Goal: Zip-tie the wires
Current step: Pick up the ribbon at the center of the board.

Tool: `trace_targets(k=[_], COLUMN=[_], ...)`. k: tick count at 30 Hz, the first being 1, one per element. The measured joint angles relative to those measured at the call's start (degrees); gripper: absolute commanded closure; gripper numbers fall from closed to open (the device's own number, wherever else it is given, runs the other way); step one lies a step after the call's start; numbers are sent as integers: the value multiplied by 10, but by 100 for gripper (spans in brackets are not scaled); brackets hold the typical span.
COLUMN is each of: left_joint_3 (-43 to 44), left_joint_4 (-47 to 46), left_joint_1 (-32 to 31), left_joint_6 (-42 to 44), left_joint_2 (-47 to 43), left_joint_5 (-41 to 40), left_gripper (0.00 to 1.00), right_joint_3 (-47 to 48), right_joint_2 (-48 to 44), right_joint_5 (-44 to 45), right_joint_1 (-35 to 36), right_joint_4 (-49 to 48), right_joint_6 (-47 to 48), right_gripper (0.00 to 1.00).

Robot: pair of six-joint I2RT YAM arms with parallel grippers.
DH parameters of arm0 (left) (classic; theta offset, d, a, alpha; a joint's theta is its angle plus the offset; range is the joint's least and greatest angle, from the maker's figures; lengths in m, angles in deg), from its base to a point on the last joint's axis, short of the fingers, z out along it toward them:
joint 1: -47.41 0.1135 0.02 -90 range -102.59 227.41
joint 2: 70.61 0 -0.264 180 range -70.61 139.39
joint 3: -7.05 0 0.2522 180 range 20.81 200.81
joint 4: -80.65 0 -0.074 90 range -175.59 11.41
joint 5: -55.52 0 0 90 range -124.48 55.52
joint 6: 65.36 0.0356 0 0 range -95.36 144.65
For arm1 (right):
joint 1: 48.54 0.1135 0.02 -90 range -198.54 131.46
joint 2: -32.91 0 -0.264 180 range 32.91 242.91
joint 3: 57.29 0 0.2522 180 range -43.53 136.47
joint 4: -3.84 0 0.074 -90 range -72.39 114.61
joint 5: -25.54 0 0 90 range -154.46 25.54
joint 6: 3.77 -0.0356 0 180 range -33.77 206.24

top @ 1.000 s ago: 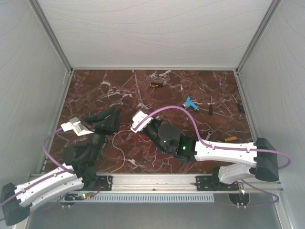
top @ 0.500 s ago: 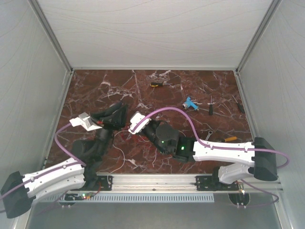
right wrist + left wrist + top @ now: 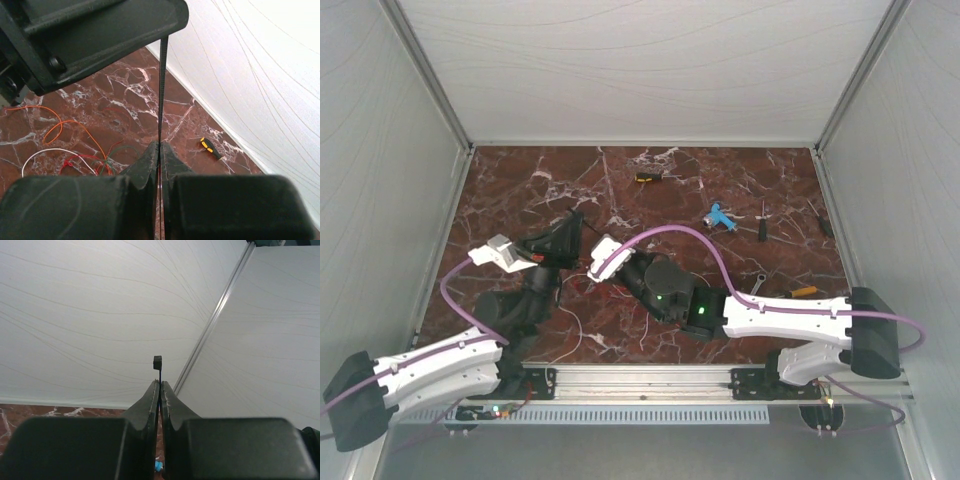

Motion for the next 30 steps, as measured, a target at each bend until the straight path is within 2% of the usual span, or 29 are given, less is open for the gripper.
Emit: trace_targets(k=[2,3,5,7,11,15,21,26,30], left_joint_3=[0,0,0,0,-3,-18,-33,-57,-61], left_joint_4=[0,-1,-5,-9,-15,6,148,290,383], left_joint_1=[0,0,0,0,0,0,-2,-15,-31], left_joint_6=[3,4,7,10,25,31,-20,-110,-165], left_joint_2=[1,1,1,1,-7,-41,-134,-207,-215], left_joint_5=[0,0,0,0,-11,-50,-138,-216,-258], left_gripper=[100,100,100,100,100,100,100,100,100], right_joint_3=[2,4,8,11,18,16,-14,-32,-31], right_joint_2=[4,7,10,11,9,-14,-83,-80,-33], right_joint_5=[0,0,0,0,-24,-125,-260,-359,-441], right_joint_1=[0,0,0,1,-5,-48,-209,-324,-394], right_joint_4=[0,0,0,5,41,117,182,190,183], right_joint_6=[0,0,0,-5,-38,-122,-281,-390,-456], right_gripper=[100,96,65,40,28,27,29,44,52])
